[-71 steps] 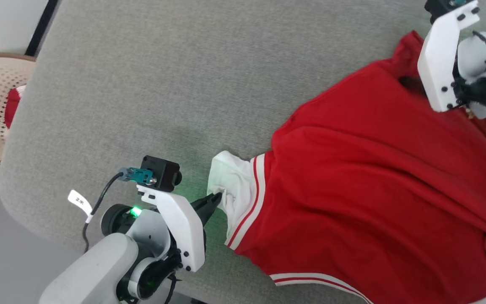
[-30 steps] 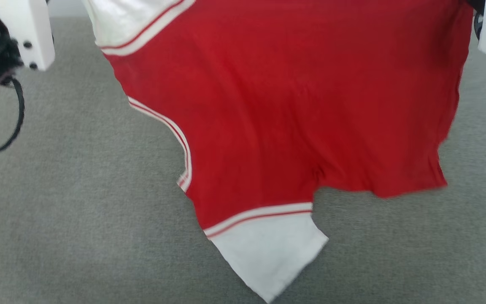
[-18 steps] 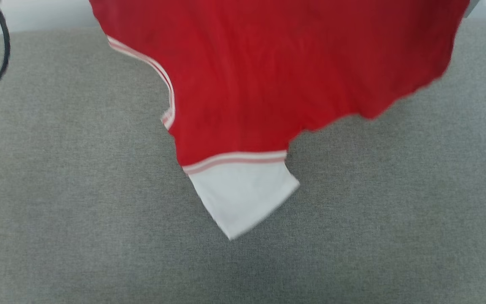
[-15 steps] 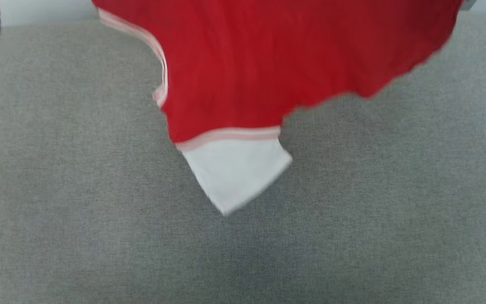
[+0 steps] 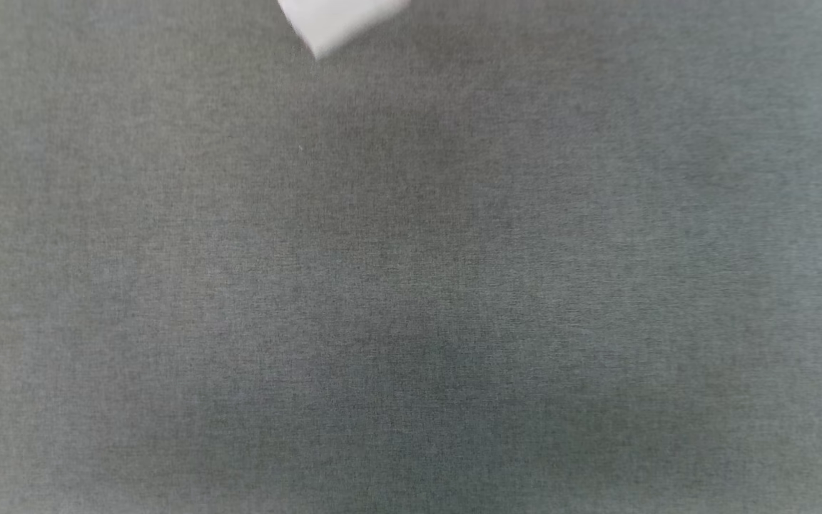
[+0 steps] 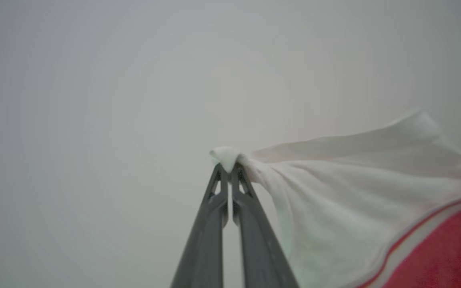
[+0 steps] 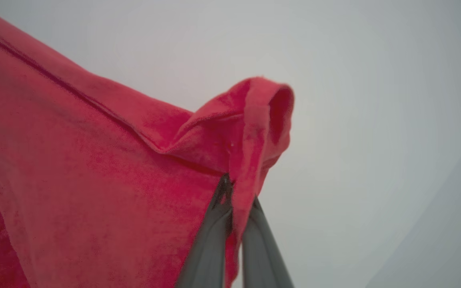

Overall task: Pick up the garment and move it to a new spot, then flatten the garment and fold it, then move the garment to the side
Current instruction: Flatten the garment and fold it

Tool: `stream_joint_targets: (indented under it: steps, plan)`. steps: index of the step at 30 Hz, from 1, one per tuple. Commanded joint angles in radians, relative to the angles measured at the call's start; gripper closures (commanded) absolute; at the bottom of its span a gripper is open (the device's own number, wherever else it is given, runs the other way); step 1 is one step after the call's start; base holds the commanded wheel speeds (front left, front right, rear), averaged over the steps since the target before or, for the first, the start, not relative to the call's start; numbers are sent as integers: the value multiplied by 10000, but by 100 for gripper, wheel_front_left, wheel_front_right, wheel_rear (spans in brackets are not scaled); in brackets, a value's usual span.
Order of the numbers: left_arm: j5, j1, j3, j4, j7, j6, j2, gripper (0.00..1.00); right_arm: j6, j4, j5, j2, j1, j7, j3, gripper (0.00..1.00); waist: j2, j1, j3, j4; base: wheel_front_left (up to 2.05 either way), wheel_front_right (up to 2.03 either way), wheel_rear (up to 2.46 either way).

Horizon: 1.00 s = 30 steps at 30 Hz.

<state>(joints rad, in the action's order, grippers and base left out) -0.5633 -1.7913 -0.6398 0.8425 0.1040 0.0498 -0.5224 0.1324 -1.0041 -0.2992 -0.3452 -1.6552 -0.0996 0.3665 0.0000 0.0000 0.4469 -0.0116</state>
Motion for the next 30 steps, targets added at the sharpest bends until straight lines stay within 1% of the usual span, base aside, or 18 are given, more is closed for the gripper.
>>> stream_joint_targets:
  steps: [1, 3, 5, 7, 10, 11, 12, 13, 14, 15, 17, 18, 21, 22, 23, 25, 28, 30]
  plan:
    - [89, -351, 152, 321, 662, 201, 39, 100, -31, -381, 465, 26, -232, -459, -185, 100, 0, 0, 281, 103, 0, 0, 0]
    - [280, -551, 132, 542, 1263, 106, 159, 100, -31, -757, 1009, 146, -420, -975, -415, 100, 0, 0, 404, 176, 0, 0, 0]
    - [322, -561, 177, 775, 1484, -28, 233, 100, -31, -1088, 1452, 400, -361, -1161, -458, 100, 0, 0, 469, 260, 0, 0, 0]
    - [388, -331, 112, 934, 1567, -292, 281, 100, -29, -1504, 1710, 561, -121, -1135, -351, 100, 0, 0, 474, 356, 0, 0, 0]
    - [345, 285, -100, 1281, 1592, -878, 429, 100, -29, -1956, 1751, 858, 295, -967, -74, 100, 0, 0, 410, 501, 0, 0, 0]
    - [359, 504, -225, 1451, 1586, -1056, 444, 100, -29, -2050, 1561, 1000, 497, -920, -10, 100, 0, 0, 362, 548, 0, 0, 0]
    - [359, 504, -225, 1451, 1586, -1056, 444, 100, -29, -2050, 1561, 1000, 497, -920, -10, 100, 0, 0, 362, 548, 0, 0, 0]
    - [308, 713, -314, 1568, 1514, -1256, 495, 100, -29, -2143, 1450, 1105, 704, -784, 128, 100, 0, 0, 309, 594, 0, 0, 0]
    - [136, 909, -352, 1739, 1311, -1386, 592, 100, -29, -2208, 1334, 1167, 937, -636, 304, 100, 0, 0, 251, 643, 0, 0, 0]
    - [208, 1165, -584, 1908, 996, -1522, 604, 100, -29, -2202, 1069, 1253, 1148, -558, 387, 100, 0, 0, 196, 667, 0, 0, 0]
    - [-132, 1671, -720, 2090, 475, -1689, 731, 100, -28, -2199, 652, 1359, 1670, -212, 711, 100, 0, 0, 65, 735, 0, 0, 0]
    - [-152, 1945, -913, 2159, 101, -1737, 716, 100, -28, -2080, 372, 1416, 1931, -74, 866, 100, 0, 0, 4, 750, 0, 0, 0]
    - [-687, 2749, -1240, 1998, -999, -1789, 855, 100, -28, -1648, -489, 1261, 2811, 552, 1460, 100, 0, 0, -220, 840, 0, 0, 0]
    - [-918, 3081, -1433, 1813, -1433, -1795, 875, 100, -28, -1418, -897, 1161, 3118, 773, 1575, 100, 0, 0, -313, 873, 0, 0, 0]
    - [-1192, 3436, -1590, 1598, -1928, -1797, 789, 100, -28, -1145, -1132, 989, 3397, 1047, 1823, 100, 0, 0, -373, 885, 0, 0, 0]
    - [-1710, 4091, -1839, 1084, -2778, -1799, 512, 100, -28, -496, -1978, 710, 4150, 1626, 2189, 100, 0, 0, -512, 926, 0, 0, 0]
    - [-2335, 5164, -2123, 186, -3894, -1800, 54, 100, -25, 747, -3085, 88, 5222, 2535, 2706, 100, 0, 0, -706, 966, 0, 0, 0]
    - [-2618, 5899, -2232, -510, -4493, -1803, -251, 100, -22, 1715, -3866, -551, 5938, 3067, 2852, 100, 0, 0, -809, 1003, 0, 0, 0]
